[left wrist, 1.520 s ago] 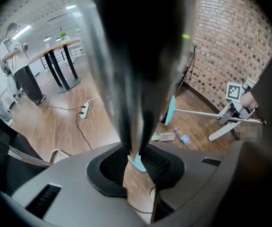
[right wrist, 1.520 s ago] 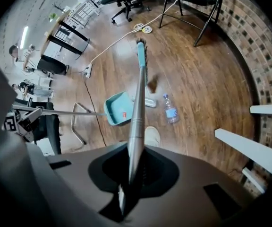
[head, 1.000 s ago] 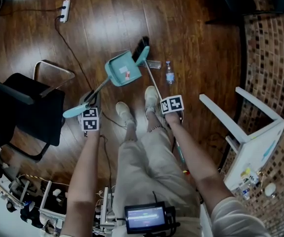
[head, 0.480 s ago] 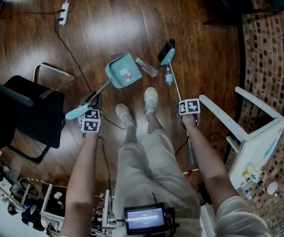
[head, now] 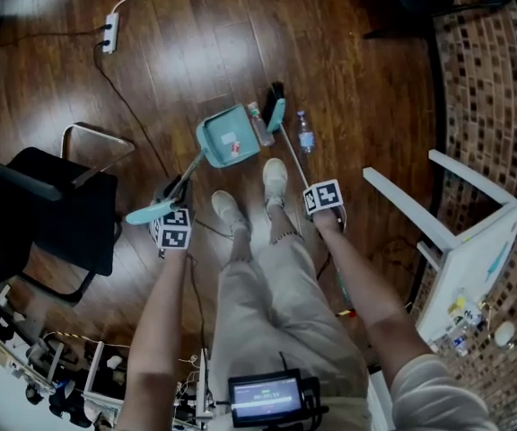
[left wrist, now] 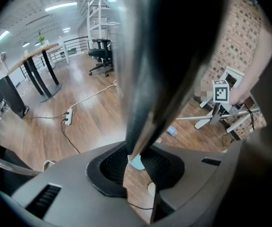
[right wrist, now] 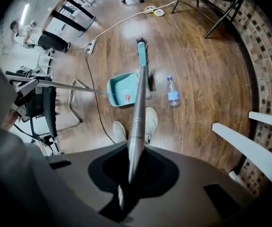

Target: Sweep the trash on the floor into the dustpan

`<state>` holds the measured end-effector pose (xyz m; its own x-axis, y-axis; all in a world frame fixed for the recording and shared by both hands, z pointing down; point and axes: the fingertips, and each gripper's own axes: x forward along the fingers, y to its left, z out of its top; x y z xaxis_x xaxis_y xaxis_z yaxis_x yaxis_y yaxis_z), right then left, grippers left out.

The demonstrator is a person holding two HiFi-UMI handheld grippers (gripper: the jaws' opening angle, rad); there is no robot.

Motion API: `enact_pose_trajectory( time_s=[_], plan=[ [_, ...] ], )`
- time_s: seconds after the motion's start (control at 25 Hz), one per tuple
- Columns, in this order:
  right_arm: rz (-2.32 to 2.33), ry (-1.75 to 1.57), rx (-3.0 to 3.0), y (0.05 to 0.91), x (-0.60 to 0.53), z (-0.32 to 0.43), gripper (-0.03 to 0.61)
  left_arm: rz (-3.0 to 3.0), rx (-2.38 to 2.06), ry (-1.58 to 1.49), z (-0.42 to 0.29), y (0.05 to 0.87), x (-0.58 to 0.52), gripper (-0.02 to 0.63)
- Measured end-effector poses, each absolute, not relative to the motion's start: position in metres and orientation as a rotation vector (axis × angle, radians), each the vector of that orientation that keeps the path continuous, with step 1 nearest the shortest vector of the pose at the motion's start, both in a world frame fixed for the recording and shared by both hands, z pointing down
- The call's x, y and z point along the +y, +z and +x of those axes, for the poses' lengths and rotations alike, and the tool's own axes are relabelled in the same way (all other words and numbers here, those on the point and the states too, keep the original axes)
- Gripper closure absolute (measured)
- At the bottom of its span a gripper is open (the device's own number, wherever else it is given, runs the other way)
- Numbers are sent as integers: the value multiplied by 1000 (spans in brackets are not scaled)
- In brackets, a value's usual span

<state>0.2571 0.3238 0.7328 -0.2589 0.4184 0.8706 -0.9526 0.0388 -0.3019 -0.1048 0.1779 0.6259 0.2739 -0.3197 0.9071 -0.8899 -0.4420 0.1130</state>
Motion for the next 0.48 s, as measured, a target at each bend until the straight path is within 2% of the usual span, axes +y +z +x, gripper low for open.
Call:
enact_pose_trajectory(
  time_s=[0.28, 0.48],
  plan=[
    [582, 1633, -1246, 712, 342, 195, 534, 1915, -1116, 1126, -98, 626, 189, 534],
    [582, 1552, -1290, 706, 340, 197, 534, 1924, -1104, 1124, -103, 627, 189, 534]
  ],
)
